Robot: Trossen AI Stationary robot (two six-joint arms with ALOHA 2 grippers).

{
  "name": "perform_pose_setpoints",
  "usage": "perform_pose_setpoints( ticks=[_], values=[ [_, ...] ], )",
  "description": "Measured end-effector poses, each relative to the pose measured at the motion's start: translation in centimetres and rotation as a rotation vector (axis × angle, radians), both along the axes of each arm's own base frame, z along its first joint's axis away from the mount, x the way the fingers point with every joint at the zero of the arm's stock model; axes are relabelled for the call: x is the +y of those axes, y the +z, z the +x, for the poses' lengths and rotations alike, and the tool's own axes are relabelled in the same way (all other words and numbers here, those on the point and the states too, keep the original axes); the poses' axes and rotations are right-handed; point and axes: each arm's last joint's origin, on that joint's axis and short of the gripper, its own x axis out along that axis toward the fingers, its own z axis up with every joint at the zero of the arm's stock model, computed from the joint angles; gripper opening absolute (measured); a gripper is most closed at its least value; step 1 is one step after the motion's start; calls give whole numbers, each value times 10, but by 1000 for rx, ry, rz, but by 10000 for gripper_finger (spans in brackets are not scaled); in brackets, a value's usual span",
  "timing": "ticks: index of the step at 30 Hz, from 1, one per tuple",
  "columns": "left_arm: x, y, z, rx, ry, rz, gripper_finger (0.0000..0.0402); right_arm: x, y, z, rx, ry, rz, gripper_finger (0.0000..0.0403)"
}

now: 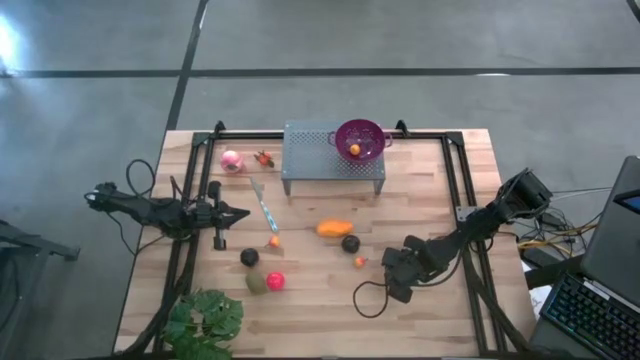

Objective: Pick & Place Fruit
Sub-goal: Put the pear into the purple bowl on the shelf

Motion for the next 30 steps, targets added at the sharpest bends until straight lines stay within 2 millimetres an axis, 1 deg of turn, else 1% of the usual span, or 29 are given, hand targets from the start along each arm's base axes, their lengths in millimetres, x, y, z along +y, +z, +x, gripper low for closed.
perform_pose_setpoints(
  ticks=[4,12,21,27,30],
  values=[
    [0,0,0,1,0,0,12,0,0,0,0,0,0,136],
    [0,0,0,0,0,0,12,0,0,0,1,0,0,148],
    [0,0,0,1,0,0,12,0,-1,0,2,0,0,129],
    [0,0,0,0,0,0,12,0,-1,0,2,1,0,145],
    [0,0,0,0,0,0,12,0,-1,0,2,1,0,145]
  ],
)
